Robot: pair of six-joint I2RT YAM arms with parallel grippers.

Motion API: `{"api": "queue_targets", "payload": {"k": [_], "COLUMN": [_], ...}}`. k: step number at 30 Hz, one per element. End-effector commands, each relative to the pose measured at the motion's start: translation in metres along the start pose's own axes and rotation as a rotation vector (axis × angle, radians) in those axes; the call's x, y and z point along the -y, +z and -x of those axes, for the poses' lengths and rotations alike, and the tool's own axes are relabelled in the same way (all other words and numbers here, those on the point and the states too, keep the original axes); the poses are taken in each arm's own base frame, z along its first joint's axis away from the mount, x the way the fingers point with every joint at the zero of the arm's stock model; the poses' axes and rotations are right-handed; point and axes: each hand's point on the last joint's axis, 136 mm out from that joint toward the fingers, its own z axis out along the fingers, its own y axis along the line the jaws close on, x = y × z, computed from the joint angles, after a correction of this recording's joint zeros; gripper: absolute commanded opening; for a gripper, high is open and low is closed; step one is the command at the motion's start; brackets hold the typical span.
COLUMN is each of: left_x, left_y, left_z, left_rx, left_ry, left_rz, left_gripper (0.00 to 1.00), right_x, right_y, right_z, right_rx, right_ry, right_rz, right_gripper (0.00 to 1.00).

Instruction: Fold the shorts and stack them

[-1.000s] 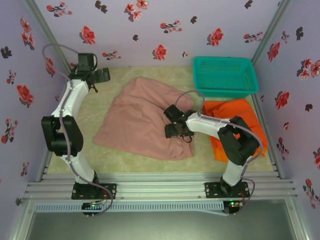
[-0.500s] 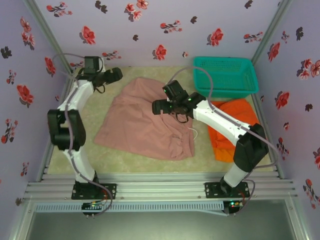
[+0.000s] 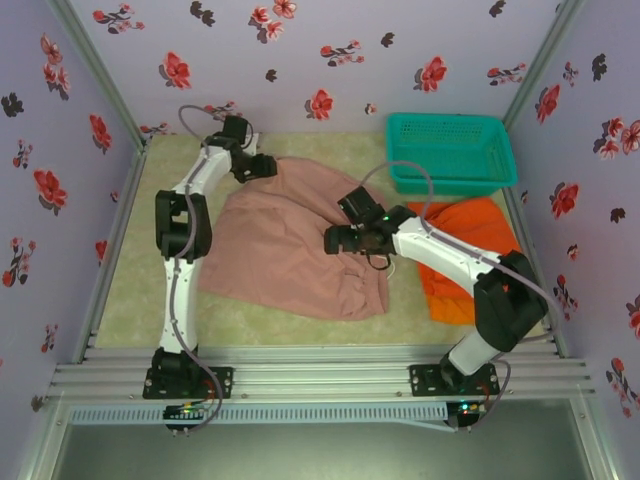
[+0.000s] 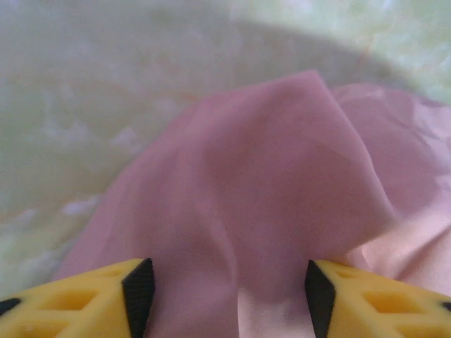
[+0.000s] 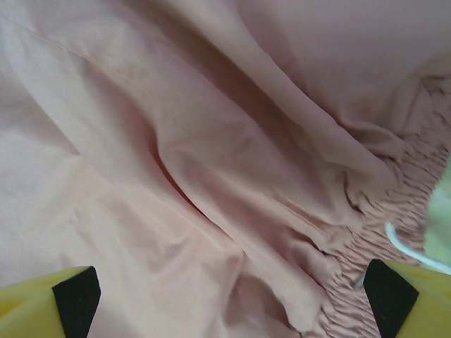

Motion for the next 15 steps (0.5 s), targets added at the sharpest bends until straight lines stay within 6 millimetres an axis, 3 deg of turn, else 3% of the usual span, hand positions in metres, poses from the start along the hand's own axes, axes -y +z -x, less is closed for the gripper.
{"api": "queue_targets", "payload": {"k": [1, 2, 3, 6, 7, 11, 15], "left_x": [-0.002, -0.002, -0.002, -0.002, -0.002, -0.009, -0.013], "left_y": [0.009, 0.008, 0.007, -0.019, -0.036, -0.120, -0.187], "left_z": [-0.016, -0.014, -0.012, 0.007, 0.017, 0.057, 0.072], "left_rx": [-0.068, -0.064, -0.056, 0.015, 0.057, 0.306, 0.534], "left_ry": [0.013, 0.014, 0.016, 0.046, 0.070, 0.166, 0.231], "left_rz": [0.005, 0.007, 0.013, 0.065, 0.101, 0.301, 0.430], "left_gripper": [0.39, 0.25, 0.16, 0.06, 0.01, 0.00, 0.00], "right_x": [0.009, 0.011, 0.012, 0.014, 0.016, 0.020, 0.021], "right_y": [-0.009, -0.008, -0.007, -0.003, -0.001, 0.012, 0.025], "right_z": [0.004, 0.002, 0.001, -0.001, -0.002, -0.008, -0.016], "right_rx": [0.051, 0.050, 0.049, 0.047, 0.044, 0.019, -0.017], "right_ry": [0.050, 0.054, 0.055, 0.061, 0.062, 0.064, 0.071], "right_rz": [-0.005, -0.007, -0.006, -0.012, -0.018, -0.041, -0.046], "right_gripper": [0.99, 0.99, 0.99, 0.99, 0.99, 0.99, 0.99]}}
